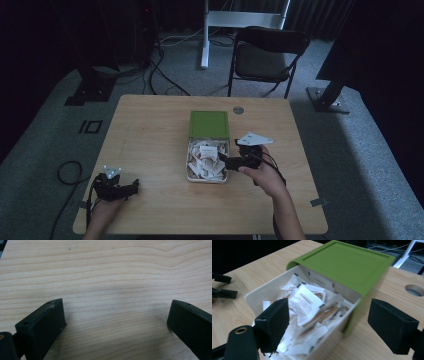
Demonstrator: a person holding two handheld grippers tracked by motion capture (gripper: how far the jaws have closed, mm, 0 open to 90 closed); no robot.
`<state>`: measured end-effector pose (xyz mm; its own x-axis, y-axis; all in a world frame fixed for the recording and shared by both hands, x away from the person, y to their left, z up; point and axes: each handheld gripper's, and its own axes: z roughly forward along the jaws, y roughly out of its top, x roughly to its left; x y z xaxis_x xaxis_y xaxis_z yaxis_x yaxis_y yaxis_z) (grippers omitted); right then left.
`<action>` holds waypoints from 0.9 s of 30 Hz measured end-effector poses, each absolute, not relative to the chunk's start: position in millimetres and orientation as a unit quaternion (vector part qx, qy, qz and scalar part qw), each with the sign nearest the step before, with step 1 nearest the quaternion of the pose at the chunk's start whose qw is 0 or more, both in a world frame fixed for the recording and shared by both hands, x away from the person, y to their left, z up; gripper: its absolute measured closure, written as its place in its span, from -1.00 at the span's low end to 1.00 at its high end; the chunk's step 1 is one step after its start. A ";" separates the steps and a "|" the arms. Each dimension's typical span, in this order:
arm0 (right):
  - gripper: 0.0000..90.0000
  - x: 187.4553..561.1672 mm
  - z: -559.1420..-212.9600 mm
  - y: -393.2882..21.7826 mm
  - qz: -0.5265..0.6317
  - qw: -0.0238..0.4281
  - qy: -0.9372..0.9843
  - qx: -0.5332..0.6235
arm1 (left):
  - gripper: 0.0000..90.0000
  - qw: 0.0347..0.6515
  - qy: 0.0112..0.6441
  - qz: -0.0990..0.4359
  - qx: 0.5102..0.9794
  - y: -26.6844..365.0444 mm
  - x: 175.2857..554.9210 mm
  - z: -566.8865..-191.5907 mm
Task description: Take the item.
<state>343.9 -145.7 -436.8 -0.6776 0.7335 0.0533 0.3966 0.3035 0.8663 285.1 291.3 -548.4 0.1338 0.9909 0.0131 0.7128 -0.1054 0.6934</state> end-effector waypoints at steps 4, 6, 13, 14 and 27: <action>-0.61 346.8 -439.0 -132.3 0.466 0.170 0.794 0.351 | -0.95 0.278 0.609 0.251 0.700 291.3 285.1 -548.4; -0.61 347.7 -439.6 -129.9 0.466 0.169 0.795 0.351 | -0.95 0.278 0.609 0.251 0.700 291.3 285.1 -548.4; -0.50 352.9 -443.0 -116.2 0.472 0.158 0.796 0.344 | -0.95 0.278 0.608 0.251 0.700 291.3 285.1 -548.4; -0.50 353.4 -443.7 -114.3 0.472 0.158 0.797 0.342 | -0.95 0.278 0.609 0.251 0.700 291.3 285.1 -548.4; -0.49 359.5 -460.0 -87.7 0.451 0.140 0.819 0.327 | -0.95 0.277 0.608 0.250 0.700 291.4 285.1 -548.4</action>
